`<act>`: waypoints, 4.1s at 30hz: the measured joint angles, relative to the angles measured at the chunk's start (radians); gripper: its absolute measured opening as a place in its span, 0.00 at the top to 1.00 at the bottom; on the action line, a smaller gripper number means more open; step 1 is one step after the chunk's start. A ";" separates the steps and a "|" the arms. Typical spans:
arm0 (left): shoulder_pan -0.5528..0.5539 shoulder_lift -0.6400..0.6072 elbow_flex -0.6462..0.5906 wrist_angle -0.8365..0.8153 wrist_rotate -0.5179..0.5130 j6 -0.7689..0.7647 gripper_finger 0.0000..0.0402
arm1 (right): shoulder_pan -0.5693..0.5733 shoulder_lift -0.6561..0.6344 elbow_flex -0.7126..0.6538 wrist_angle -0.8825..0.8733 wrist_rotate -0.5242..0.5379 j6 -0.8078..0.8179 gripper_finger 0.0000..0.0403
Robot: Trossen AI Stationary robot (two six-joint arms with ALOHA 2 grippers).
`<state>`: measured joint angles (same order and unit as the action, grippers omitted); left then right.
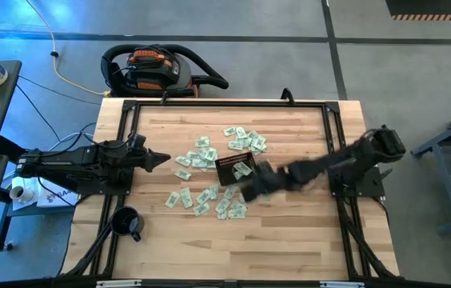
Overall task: Pick and place Stevia / Truvia into bins
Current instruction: Put the green stevia packet into the black bin
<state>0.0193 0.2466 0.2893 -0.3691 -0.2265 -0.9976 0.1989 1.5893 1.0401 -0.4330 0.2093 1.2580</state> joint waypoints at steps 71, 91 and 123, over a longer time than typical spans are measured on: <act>0.000 0.000 0.000 0.082 -0.214 0.043 0.72 | -0.449 0.076 -0.062 -0.272 -0.076 -0.282 0.96; 0.000 0.000 0.000 0.082 -0.222 0.042 0.72 | -0.364 0.131 0.085 0.025 -0.295 -0.394 0.97; 0.000 0.000 0.000 0.047 -0.150 0.024 0.72 | -0.161 0.045 -0.103 -0.244 -0.240 -0.172 0.50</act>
<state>0.0196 0.2466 0.2890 -0.3217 -0.3767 -0.9737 0.0380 1.6341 0.9366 -0.6769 -0.0312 1.0859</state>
